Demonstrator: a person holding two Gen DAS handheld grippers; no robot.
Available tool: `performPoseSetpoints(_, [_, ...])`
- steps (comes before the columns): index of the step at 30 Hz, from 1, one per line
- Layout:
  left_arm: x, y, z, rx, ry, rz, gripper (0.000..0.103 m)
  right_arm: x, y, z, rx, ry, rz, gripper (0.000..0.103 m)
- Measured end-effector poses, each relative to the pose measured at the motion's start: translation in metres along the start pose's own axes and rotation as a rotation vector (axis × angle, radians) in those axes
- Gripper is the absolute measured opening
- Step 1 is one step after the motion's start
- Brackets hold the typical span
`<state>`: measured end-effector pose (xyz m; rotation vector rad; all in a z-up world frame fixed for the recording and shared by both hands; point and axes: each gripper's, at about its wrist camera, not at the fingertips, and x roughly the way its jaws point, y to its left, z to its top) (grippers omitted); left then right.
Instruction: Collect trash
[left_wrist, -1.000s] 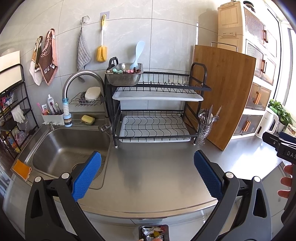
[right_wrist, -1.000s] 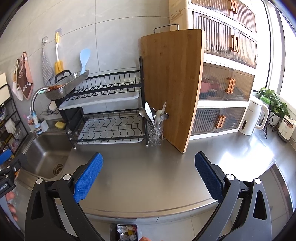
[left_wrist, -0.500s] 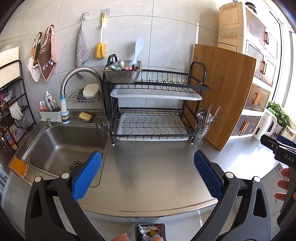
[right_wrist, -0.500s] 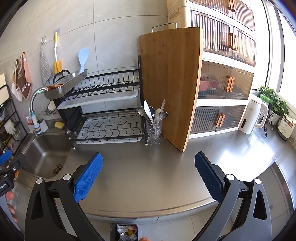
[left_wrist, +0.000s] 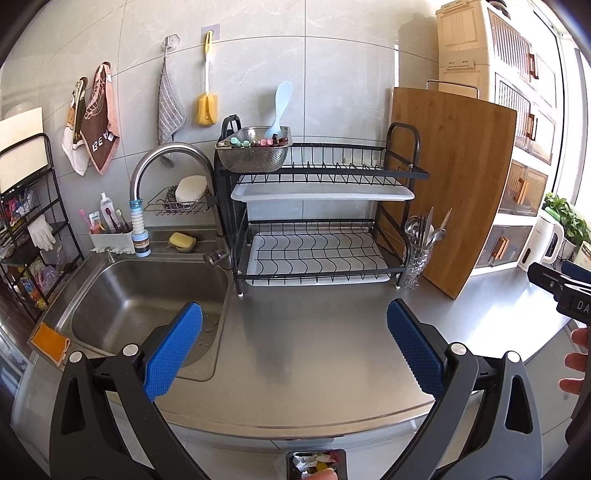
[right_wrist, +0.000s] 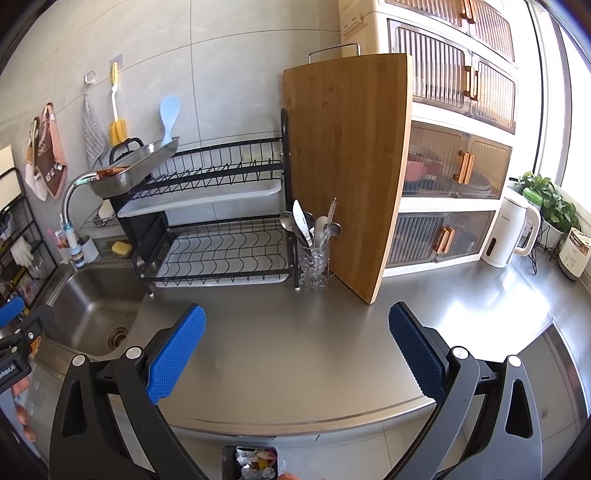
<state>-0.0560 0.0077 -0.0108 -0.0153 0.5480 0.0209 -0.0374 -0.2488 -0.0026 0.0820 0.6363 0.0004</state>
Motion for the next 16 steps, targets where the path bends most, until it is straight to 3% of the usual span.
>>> performPoseSetpoints(16, [0.0017,0.0041,0.0019,-0.001,0.007,0.011,0.095,0.0026,0.0034,0.0012,-0.004,0.007,-0.008,0.1])
